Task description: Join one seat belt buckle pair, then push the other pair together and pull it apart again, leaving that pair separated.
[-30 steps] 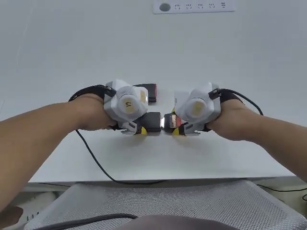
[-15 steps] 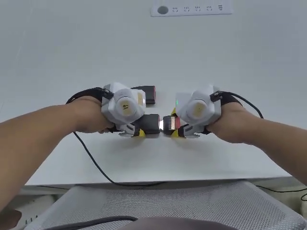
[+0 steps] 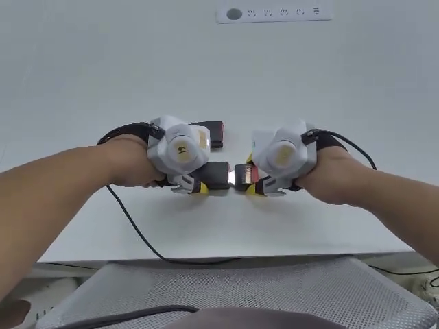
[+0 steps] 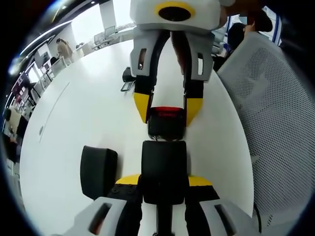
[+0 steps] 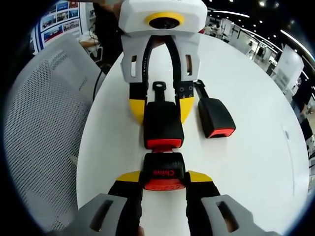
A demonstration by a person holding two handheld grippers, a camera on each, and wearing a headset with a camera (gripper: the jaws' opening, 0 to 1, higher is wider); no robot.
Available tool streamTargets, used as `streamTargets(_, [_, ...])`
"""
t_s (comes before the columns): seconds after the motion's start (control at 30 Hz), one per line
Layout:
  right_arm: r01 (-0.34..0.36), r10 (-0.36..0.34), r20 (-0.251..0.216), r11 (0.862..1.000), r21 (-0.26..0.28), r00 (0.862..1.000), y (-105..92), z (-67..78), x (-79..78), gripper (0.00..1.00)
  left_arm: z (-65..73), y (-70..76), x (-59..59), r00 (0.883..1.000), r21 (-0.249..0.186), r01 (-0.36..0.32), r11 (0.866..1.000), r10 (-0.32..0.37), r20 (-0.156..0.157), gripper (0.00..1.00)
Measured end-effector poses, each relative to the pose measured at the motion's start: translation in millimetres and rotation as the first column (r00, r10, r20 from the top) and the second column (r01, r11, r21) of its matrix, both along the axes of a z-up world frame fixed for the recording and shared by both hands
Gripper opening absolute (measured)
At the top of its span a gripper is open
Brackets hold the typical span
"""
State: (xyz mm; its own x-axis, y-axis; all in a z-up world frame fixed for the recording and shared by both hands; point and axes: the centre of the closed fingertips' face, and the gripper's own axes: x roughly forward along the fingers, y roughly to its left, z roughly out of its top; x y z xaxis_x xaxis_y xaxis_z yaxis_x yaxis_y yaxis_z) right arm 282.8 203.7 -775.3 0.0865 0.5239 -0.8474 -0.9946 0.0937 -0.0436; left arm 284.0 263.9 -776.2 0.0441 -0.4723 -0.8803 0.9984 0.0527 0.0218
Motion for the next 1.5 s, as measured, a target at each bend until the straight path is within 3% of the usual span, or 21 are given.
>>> streamTargets(0.07, [-0.001,0.001,-0.004,1.000,-0.005,1.000,0.4,-0.6,-0.4,0.30,0.1,-1.2,-1.1,1.000,0.017,0.004,1.000,-0.004,0.002,0.33])
streamTargets(0.23, [-0.003,0.003,0.000,1.000,-0.008,1.000,-1.3,0.1,-2.6,0.31,0.4,0.6,-1.8,1.000,0.007,-0.014,1.000,0.014,0.009,0.34])
streamTargets(0.33, [0.000,0.000,0.003,1.000,-0.006,1.000,0.4,0.2,-2.7,0.32,-2.1,2.6,-0.1,0.999,0.016,-0.047,0.999,0.048,-0.019,0.34])
streamTargets(0.5, [0.046,-0.046,-0.019,0.999,0.008,0.999,2.8,2.0,-2.5,0.33,0.0,2.7,-0.5,0.998,0.025,-0.057,0.998,0.057,-0.005,0.35])
streamTargets(0.63, [0.046,-0.046,-0.016,0.999,0.014,0.999,3.1,7.8,-6.2,0.32,14.8,-5.0,-4.6,0.998,-0.029,-0.071,0.997,0.071,0.002,0.38])
streamTargets(0.9, [0.071,-0.071,-0.002,0.996,0.045,0.997,-5.4,28.8,-5.3,0.34,32.0,-5.5,-5.2,0.997,-0.055,-0.075,0.996,0.077,0.023,0.40])
streamTargets(1.0, [0.073,-0.074,0.011,0.996,0.055,0.997,-9.1,39.5,-4.4,0.33,41.6,-5.2,-1.6,0.995,-0.072,-0.096,0.993,0.098,0.027,0.40])
streamTargets(1.13, [0.084,-0.086,0.024,0.995,0.060,0.996,-16.1,42.5,2.5,0.32,48.6,-4.4,6.2,0.993,-0.086,-0.111,0.990,0.115,0.037,0.40])
streamTargets(1.2, [0.095,-0.097,0.033,0.994,0.060,0.995,-21.6,47.9,6.5,0.32,51.3,-0.7,18.8,0.989,-0.099,-0.134,0.986,0.139,0.041,0.40])
streamTargets(1.37, [0.140,-0.142,0.032,0.987,0.075,0.989,-34.9,51.6,22.6,0.32,54.0,2.7,35.6,0.987,-0.097,-0.140,0.985,0.146,0.059,0.40])
streamTargets(1.5, [0.142,-0.145,0.059,0.988,0.055,0.988,-49.9,53.1,34.4,0.32,55.5,3.1,46.2,0.987,-0.083,-0.136,0.987,0.142,0.075,0.40])
